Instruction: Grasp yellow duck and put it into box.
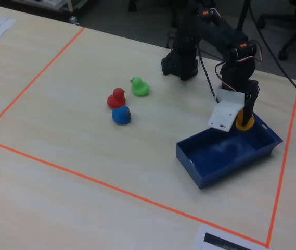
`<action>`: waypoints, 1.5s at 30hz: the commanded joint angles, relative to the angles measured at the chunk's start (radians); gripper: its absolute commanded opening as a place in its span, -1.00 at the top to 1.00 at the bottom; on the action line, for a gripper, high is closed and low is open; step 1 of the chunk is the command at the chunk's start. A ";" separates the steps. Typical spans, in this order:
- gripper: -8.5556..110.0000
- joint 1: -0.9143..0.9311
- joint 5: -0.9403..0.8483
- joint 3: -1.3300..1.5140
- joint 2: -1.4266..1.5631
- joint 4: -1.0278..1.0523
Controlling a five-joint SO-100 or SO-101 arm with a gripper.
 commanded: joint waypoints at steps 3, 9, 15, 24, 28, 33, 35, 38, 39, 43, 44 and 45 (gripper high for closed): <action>0.34 0.006 -0.055 -0.107 -0.032 0.060; 0.23 0.055 -0.098 -0.086 0.018 0.132; 0.85 0.288 -0.288 0.272 0.586 0.183; 0.85 0.657 -0.634 1.447 1.516 -0.153; 0.85 0.759 -0.716 1.718 1.799 -0.132; 0.85 0.816 -0.781 1.868 1.970 -0.006; 0.85 0.816 -0.793 1.868 1.967 0.023; 0.85 0.815 -0.802 1.868 2.005 0.106; 0.85 0.822 -0.792 1.868 2.006 0.106; 0.85 0.864 -0.795 1.868 2.006 0.109; 0.85 0.864 -0.795 1.868 2.006 0.109; 0.85 0.864 -0.795 1.868 2.006 0.109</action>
